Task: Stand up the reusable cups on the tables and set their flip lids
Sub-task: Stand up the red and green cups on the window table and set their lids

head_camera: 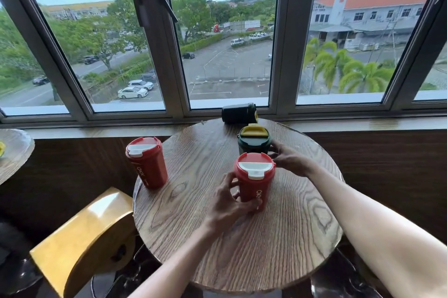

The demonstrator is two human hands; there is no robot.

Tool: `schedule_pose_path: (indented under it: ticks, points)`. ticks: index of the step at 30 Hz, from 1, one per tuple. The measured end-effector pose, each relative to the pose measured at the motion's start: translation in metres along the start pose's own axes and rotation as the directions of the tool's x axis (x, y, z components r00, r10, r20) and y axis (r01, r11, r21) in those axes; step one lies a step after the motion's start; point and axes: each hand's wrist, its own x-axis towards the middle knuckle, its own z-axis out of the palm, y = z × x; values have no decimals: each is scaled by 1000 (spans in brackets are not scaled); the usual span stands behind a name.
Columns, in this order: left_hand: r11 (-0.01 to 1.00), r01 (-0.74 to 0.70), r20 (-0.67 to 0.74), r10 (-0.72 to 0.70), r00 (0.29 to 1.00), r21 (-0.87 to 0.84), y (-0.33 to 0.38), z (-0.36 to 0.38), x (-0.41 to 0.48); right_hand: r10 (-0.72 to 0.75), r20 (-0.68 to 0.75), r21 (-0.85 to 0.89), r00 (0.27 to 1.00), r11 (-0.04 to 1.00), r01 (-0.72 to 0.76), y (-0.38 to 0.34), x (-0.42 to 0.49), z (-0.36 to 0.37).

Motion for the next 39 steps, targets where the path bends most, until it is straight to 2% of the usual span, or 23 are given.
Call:
schedule_pose_path:
  ticks: [5,11,22,24,27,30,32,34,36,39]
  points:
    - [1000,-2,-58,3,998,23,-1,9,4,24,22,-21,999,999,-24,-3,2,-5]
    - [990,-18,-77,29,997,140,1,13,7,37,30,3,999,999,-37,1,8,-9]
    - [990,-11,-75,22,997,144,7,11,1,31,19,-6,999,999,-31,9,8,-9]
    - [990,-20,-47,27,999,142,3,8,0,25,-42,-29,999,999,-26,8,6,-7]
    - [989,-38,-20,41,999,142,4,1,-6,-20,-229,-90,973,996,-1,-1,1,-6]
    - [981,-71,-87,88,992,181,10,-8,-11,-104,-393,-93,914,993,72,-16,-6,-7]
    - [958,-101,-196,157,968,268,13,-17,-12,-162,-467,-109,869,986,126,-29,-7,-10]
    - [926,-106,-322,232,918,364,19,-26,-9,-211,-476,-137,854,977,165,-45,-6,-11]
    - [892,-102,-431,309,848,439,29,-37,-6,-247,-409,-212,879,962,172,-62,-3,-10]
    - [821,-63,-543,430,721,567,44,-62,1,-227,-240,-319,944,937,144,-78,6,-6]
